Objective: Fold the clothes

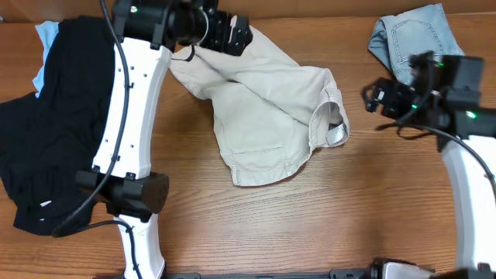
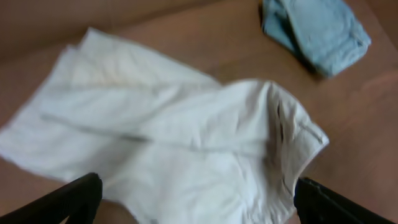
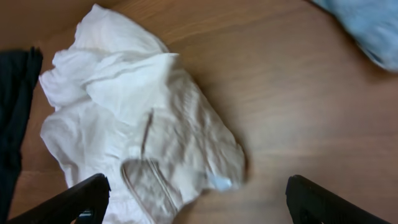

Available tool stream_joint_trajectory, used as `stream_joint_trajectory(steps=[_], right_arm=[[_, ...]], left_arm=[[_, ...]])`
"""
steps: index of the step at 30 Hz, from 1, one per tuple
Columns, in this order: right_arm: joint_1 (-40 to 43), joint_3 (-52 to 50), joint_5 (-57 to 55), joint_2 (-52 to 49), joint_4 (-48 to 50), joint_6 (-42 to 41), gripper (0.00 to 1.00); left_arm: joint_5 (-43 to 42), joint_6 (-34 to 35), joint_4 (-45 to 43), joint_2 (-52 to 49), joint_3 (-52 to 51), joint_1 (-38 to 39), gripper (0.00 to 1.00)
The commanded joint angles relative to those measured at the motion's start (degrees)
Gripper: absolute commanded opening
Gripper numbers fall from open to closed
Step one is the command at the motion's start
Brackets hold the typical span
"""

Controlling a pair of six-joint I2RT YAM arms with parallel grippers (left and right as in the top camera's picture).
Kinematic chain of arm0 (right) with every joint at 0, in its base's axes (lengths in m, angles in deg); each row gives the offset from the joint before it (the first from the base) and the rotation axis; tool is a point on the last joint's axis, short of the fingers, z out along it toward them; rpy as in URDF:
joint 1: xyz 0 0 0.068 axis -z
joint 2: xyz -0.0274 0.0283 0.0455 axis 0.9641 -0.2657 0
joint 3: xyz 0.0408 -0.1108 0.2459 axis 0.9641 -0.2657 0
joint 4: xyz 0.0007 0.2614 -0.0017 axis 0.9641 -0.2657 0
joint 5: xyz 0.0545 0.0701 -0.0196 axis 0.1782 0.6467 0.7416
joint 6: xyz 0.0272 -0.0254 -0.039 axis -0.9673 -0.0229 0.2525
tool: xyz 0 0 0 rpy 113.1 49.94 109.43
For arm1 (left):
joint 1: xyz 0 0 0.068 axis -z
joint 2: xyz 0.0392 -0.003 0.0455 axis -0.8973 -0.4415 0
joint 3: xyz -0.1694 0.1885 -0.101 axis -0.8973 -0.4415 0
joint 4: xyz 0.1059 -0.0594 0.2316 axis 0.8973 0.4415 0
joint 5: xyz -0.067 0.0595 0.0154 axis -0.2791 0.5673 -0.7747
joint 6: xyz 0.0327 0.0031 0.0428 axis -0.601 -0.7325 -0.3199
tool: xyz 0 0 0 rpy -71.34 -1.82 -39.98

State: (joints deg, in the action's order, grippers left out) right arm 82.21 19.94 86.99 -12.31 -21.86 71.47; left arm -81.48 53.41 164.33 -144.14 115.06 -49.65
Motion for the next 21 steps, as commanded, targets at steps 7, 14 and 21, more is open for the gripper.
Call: stream_joint_trajectory(steps=[7, 14, 21], right_arm=[[-10.08, 1.22, -0.98, -10.16, 7.3, 0.0, 0.94], [-14.01, 1.18, -4.74, -13.57, 8.59, 0.0, 0.93], [-14.03, 1.18, -5.14, -17.49, 6.45, 0.0, 0.36]], left_arm=[[1.86, -3.32, 4.76, -0.59, -5.77, -0.5, 1.0], [2.25, -3.85, 5.16, -0.59, -13.03, -0.48, 1.0], [7.39, -3.93, 12.31, -0.59, -18.05, -1.03, 1.0]])
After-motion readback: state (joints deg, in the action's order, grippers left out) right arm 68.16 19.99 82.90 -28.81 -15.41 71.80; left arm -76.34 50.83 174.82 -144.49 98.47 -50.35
